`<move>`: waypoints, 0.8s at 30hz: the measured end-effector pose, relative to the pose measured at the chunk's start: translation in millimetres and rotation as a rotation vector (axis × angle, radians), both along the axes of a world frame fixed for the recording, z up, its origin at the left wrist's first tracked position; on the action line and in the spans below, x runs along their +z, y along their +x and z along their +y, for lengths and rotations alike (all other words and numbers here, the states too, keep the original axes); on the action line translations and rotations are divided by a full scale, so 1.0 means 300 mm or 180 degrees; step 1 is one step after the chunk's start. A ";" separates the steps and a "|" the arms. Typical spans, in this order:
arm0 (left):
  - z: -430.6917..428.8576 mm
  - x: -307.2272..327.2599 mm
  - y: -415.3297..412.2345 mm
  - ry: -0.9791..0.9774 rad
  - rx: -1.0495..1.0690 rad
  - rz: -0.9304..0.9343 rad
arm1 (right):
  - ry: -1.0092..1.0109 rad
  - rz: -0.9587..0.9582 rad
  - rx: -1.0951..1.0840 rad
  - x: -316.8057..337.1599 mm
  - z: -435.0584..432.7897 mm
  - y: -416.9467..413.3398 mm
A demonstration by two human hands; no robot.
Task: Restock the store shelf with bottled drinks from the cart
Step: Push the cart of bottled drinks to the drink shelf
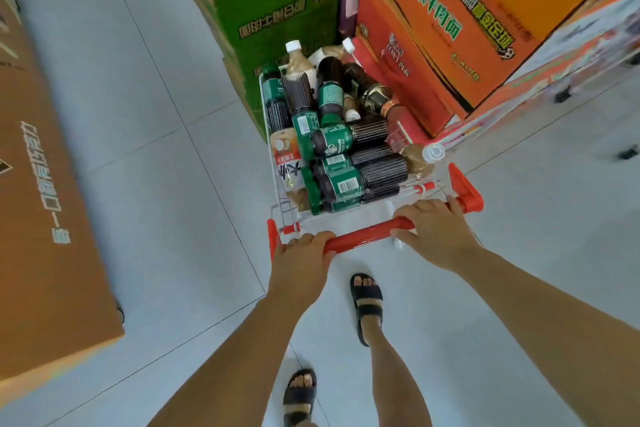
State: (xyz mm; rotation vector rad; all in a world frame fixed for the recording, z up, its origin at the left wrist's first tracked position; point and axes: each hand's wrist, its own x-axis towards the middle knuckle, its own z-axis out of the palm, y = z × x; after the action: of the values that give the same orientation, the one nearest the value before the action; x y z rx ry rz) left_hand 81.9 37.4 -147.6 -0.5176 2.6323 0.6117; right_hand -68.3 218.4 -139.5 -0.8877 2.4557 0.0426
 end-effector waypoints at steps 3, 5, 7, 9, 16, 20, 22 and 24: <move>0.022 -0.020 0.107 -0.0035 -0.0213 0.0111 | -0.0036 0.0068 -0.0144 -0.010 0.050 0.123; 0.032 -0.034 0.187 -0.0049 -0.0426 0.0211 | -0.0125 0.0133 -0.0286 -0.015 0.087 0.219; 0.036 -0.045 0.267 -0.0047 -0.0641 0.0312 | -0.0189 0.0182 -0.0380 -0.020 0.118 0.317; 0.036 -0.050 0.342 -0.0014 -0.0822 0.0372 | -0.0196 0.0197 -0.0438 -0.020 0.145 0.409; 0.104 -0.040 0.579 0.0132 -0.1451 0.0155 | 0.0230 -0.0028 -0.0188 -0.004 0.277 0.656; 0.157 -0.039 0.683 0.0064 -0.1825 0.0119 | 0.0153 -0.0407 -0.0330 -0.004 0.359 0.764; 0.185 -0.038 0.717 0.0042 -0.1959 0.0083 | 0.0023 -0.0538 -0.0491 -0.008 0.407 0.828; 0.212 -0.032 0.736 0.0020 -0.2063 0.0075 | -0.0076 -0.0643 -0.0688 -0.016 0.454 0.888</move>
State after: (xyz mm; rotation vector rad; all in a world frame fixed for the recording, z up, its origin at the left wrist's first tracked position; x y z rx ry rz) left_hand 302.6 100.9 -157.2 0.3472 2.5959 0.4100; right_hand 198.0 354.5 -144.2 -0.6002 2.3506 -0.1465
